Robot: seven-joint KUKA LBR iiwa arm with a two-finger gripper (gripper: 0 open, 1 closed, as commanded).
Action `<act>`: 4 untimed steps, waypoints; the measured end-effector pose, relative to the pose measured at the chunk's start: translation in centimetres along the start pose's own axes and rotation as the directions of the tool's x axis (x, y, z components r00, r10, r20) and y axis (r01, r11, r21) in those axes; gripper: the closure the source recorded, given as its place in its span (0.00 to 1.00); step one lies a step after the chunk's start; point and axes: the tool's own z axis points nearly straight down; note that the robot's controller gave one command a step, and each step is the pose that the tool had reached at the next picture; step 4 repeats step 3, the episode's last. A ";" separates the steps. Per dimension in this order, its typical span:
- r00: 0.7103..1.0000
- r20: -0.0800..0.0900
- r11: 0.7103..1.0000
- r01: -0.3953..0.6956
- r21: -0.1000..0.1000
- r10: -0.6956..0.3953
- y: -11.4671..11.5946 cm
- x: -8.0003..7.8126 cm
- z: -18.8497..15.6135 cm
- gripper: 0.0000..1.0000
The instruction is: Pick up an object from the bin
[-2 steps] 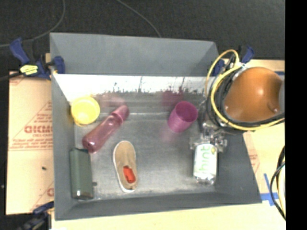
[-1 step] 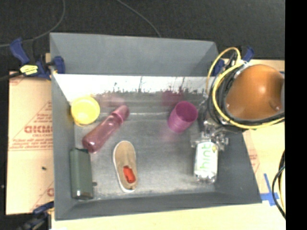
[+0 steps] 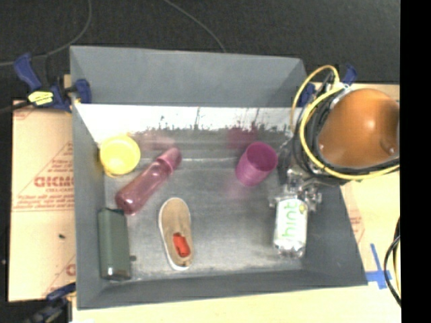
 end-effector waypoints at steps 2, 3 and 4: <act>1.000 0.001 1.000 -0.002 0.006 0.002 -0.2 -0.1 -2.1 1.00; 1.000 0.001 1.000 -0.003 0.004 0.003 -0.2 -0.1 -2.8 1.00; 1.000 0.001 1.000 -0.003 0.004 0.003 -0.2 -0.1 -2.8 1.00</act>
Offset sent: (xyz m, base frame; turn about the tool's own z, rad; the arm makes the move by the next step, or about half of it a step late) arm 0.0000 -0.0001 0.0026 0.0000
